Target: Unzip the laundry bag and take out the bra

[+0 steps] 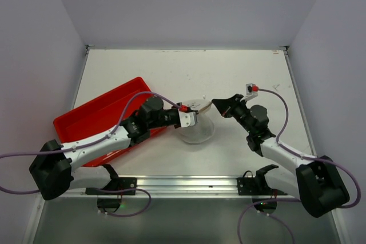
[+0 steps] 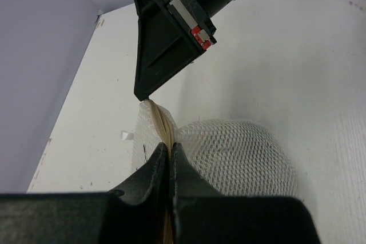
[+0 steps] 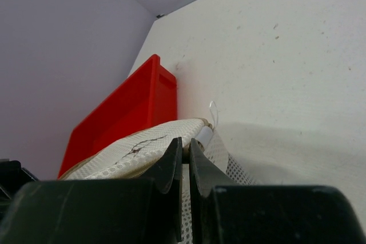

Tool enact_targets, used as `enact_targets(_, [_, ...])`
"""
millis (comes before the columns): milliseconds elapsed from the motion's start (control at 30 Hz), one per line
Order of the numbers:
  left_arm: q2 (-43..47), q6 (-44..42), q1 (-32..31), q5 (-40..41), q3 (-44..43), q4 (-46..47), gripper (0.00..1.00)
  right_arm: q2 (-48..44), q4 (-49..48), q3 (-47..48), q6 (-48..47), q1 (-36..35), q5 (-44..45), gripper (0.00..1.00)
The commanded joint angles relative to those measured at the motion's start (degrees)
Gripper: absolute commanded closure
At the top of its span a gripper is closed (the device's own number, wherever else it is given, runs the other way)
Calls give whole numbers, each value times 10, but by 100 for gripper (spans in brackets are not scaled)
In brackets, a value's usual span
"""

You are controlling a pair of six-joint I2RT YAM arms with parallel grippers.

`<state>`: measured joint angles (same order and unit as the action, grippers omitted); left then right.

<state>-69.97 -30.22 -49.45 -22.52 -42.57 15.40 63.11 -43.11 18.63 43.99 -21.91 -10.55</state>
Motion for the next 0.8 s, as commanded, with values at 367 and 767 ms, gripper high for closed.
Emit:
enact_targets(367, [-17, 17, -2, -27, -24, 47, 84, -17, -32, 2, -43, 42, -29, 100])
enact_targets(767, [49, 115, -3, 41, 19, 97, 27, 8, 20, 66, -114, 49, -87, 68])
